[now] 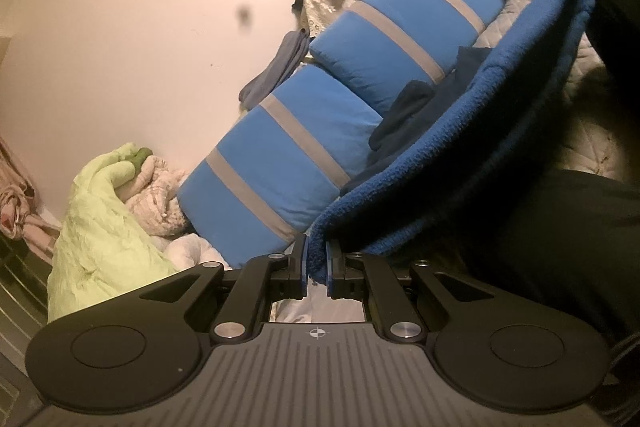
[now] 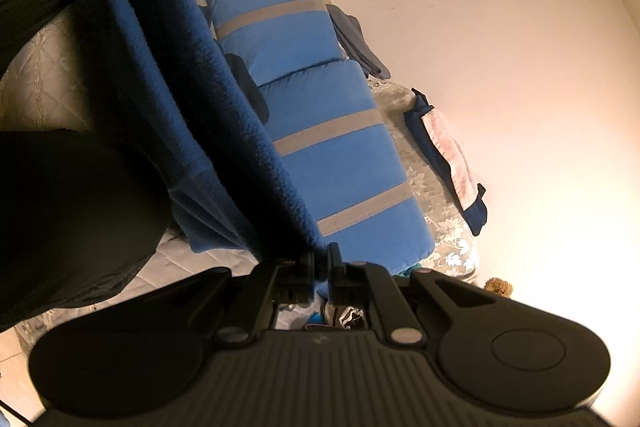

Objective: Fold clothes
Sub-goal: 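Lift the held fleece edge up with both grippers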

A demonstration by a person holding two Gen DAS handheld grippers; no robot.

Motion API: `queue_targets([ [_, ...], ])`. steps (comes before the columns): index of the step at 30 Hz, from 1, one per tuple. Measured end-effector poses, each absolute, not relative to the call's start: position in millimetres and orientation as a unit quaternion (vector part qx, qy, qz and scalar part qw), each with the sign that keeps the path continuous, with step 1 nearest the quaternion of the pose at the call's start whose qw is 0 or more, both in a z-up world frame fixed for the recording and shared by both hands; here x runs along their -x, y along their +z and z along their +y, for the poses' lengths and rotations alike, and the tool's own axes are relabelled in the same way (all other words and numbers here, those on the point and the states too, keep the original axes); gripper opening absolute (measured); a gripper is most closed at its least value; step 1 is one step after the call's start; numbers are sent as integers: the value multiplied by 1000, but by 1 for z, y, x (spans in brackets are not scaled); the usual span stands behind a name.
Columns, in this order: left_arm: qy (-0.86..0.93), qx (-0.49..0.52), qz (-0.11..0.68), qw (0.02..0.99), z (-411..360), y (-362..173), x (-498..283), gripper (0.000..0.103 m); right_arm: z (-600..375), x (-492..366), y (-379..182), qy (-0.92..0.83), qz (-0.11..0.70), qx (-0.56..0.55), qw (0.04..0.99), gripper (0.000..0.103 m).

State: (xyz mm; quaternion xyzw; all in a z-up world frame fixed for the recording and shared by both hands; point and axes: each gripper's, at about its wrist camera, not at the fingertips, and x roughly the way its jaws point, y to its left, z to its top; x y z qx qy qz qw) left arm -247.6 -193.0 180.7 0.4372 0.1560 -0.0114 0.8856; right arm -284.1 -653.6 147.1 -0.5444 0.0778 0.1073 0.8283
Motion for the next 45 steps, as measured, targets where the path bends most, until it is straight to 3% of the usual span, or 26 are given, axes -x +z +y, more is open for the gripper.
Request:
queue_targets([
  [45,-100,-490,214,839,-176,183,162,10,-661,169,172,209,158,543,798,8],
])
